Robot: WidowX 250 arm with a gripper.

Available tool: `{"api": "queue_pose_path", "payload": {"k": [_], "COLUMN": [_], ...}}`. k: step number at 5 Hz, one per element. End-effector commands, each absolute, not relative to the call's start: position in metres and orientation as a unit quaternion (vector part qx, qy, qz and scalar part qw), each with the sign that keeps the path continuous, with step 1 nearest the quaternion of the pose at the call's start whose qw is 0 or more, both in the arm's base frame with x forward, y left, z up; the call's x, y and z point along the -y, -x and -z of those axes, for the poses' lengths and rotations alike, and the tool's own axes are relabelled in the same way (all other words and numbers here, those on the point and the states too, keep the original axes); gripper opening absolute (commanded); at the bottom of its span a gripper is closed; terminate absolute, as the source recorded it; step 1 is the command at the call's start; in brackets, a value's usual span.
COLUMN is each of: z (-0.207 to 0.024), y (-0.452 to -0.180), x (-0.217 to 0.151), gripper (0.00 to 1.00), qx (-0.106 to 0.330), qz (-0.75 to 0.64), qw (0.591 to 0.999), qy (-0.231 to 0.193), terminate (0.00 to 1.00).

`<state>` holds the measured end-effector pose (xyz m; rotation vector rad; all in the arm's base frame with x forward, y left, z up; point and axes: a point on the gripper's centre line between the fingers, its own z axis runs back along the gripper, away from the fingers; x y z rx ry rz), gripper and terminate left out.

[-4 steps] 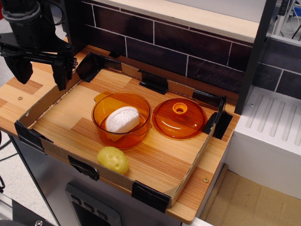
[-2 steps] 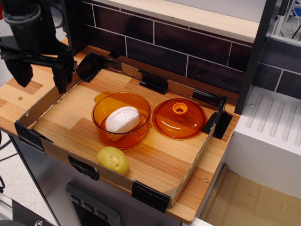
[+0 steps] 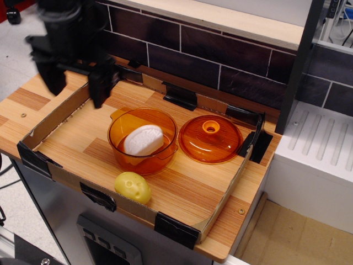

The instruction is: Take sushi out of pot

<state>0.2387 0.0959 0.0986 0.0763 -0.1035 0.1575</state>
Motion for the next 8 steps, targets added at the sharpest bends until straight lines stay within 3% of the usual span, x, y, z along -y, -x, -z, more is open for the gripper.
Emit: {"api": "queue_pose_path", "payload": {"k": [1, 4, 8], "z": [-0.112, -0.068, -0.032], "y": [-0.256, -0.265, -0.265], "x": [-0.061, -0.037, -0.028], "gripper": [1.00, 1.00, 1.00], "qx": [0.087, 0.088, 0.052], "qz": [0.005, 0.033, 0.020], "qw": [0.995, 0.994, 0.996], "qy": [-0.039, -0.063, -0.071], "terminate": [0.00, 0.00, 0.00]}}
